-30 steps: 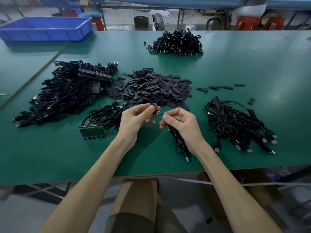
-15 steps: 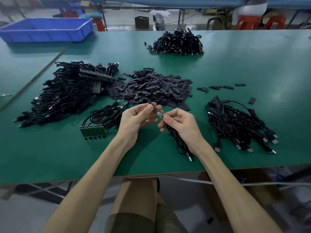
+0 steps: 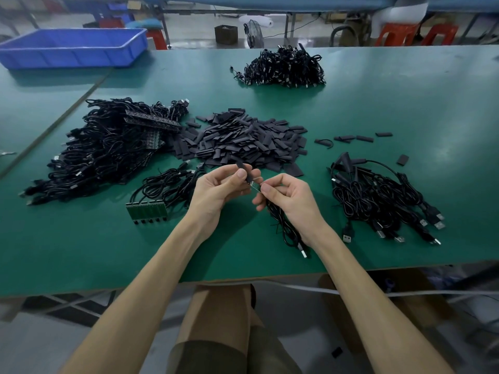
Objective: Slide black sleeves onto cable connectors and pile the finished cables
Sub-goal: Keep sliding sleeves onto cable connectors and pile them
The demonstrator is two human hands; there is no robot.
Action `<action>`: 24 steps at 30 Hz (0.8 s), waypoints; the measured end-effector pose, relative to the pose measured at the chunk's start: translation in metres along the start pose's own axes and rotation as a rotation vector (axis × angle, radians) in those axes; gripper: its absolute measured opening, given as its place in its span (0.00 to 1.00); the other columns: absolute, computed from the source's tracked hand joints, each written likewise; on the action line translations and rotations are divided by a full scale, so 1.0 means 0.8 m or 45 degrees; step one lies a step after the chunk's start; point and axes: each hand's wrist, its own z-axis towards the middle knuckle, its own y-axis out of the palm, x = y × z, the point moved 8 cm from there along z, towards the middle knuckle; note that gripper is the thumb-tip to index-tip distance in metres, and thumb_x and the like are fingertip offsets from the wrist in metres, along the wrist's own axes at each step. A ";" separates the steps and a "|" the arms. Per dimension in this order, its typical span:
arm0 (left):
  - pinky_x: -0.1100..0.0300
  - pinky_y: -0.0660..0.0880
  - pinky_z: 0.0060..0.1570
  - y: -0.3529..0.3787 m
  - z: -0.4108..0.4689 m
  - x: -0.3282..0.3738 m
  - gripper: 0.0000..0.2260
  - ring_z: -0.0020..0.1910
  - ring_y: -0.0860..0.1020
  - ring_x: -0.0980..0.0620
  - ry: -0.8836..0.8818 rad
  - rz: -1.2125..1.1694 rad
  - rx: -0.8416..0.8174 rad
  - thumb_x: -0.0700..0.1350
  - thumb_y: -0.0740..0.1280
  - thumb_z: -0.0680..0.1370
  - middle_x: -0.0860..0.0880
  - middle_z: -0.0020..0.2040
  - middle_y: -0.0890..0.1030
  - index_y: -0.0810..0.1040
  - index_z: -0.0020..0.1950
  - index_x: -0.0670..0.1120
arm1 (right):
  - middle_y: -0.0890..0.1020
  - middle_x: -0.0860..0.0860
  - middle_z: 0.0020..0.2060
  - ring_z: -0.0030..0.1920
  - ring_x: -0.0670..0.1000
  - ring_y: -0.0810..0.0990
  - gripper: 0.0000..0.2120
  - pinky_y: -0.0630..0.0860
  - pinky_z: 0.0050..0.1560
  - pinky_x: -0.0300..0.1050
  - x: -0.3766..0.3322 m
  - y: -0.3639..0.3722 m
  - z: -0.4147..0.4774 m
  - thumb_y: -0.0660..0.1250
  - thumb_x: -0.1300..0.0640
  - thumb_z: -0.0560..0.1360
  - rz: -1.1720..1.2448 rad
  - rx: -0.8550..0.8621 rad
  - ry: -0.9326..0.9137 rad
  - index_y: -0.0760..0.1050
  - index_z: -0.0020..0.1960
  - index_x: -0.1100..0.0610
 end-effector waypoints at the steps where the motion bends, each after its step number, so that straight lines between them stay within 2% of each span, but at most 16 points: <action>1: 0.53 0.79 0.57 0.001 0.001 0.000 0.11 0.59 0.82 0.42 0.001 0.002 -0.010 0.49 0.75 0.77 0.40 0.59 0.84 0.85 0.56 0.47 | 0.87 0.58 0.40 0.37 0.54 0.85 0.05 0.81 0.46 0.42 0.001 -0.001 0.000 0.69 0.62 0.82 0.009 0.014 0.002 0.77 0.52 0.64; 6: 0.53 0.78 0.61 0.004 0.002 -0.002 0.12 0.60 0.82 0.43 0.007 0.053 -0.055 0.47 0.73 0.78 0.41 0.60 0.84 0.82 0.60 0.45 | 0.87 0.57 0.39 0.36 0.54 0.84 0.04 0.81 0.46 0.44 0.001 -0.005 0.000 0.68 0.62 0.82 0.040 0.068 0.003 0.77 0.51 0.64; 11: 0.56 0.79 0.55 0.010 0.000 0.003 0.13 0.58 0.83 0.44 0.102 0.209 -0.086 0.43 0.72 0.79 0.42 0.59 0.85 0.78 0.62 0.40 | 0.87 0.59 0.39 0.36 0.55 0.84 0.05 0.81 0.45 0.45 -0.002 -0.005 -0.001 0.69 0.62 0.82 0.046 0.060 0.003 0.77 0.51 0.64; 17: 0.48 0.79 0.59 0.017 -0.003 0.003 0.12 0.55 0.84 0.43 0.102 0.345 -0.101 0.44 0.72 0.80 0.44 0.56 0.86 0.78 0.60 0.41 | 0.87 0.59 0.39 0.34 0.54 0.84 0.04 0.81 0.42 0.43 -0.006 -0.002 -0.003 0.69 0.64 0.81 0.085 0.046 -0.010 0.76 0.49 0.65; 20: 0.53 0.80 0.59 0.019 -0.003 0.001 0.11 0.55 0.85 0.43 0.071 0.323 -0.108 0.43 0.72 0.80 0.43 0.54 0.86 0.79 0.60 0.41 | 0.88 0.57 0.39 0.35 0.53 0.85 0.06 0.80 0.41 0.40 -0.005 -0.003 -0.003 0.70 0.64 0.80 0.100 0.079 0.000 0.76 0.51 0.67; 24: 0.61 0.78 0.54 0.021 -0.004 0.002 0.10 0.52 0.86 0.47 0.080 0.394 -0.099 0.44 0.72 0.79 0.45 0.50 0.87 0.81 0.59 0.43 | 0.87 0.59 0.39 0.35 0.53 0.85 0.06 0.81 0.41 0.41 -0.002 -0.005 -0.003 0.72 0.62 0.79 0.108 0.105 0.013 0.78 0.51 0.64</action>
